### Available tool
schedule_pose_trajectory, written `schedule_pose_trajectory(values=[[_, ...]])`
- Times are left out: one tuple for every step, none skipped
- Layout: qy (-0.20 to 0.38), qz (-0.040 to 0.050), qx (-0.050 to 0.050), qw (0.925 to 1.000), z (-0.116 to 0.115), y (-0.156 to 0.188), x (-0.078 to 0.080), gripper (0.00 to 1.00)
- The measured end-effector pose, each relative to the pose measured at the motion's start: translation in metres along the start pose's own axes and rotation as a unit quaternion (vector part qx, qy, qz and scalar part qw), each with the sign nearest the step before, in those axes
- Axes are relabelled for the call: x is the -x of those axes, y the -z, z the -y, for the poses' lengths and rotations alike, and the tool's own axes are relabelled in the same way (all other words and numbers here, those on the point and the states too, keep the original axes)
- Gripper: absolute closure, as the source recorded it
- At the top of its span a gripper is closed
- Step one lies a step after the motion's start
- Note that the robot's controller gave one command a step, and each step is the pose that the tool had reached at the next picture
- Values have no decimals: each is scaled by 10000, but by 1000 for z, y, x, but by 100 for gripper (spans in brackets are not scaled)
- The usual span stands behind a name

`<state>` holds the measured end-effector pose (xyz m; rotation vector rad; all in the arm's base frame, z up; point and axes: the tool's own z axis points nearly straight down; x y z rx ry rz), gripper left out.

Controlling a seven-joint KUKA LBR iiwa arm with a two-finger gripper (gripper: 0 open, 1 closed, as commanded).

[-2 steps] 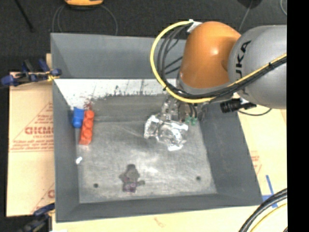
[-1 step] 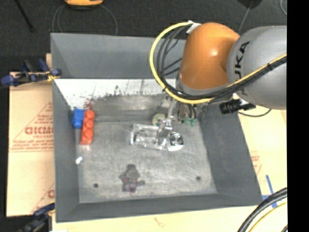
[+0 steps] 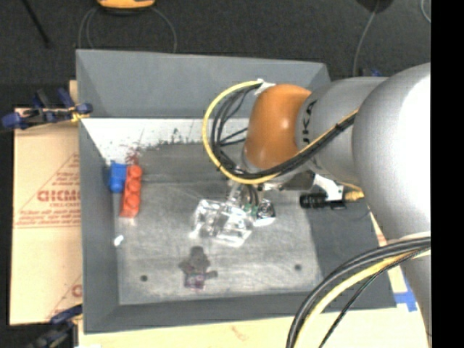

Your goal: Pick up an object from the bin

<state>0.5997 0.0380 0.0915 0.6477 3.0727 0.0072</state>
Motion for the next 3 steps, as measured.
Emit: schedule_pose_trajectory(values=[[6, 23, 9, 10000, -1, 5, 1, 100], [10, 26, -6, 10000, -8, 97, -13, 100], [150, 20, -22, 9999, -8, 125, 5, 100]])
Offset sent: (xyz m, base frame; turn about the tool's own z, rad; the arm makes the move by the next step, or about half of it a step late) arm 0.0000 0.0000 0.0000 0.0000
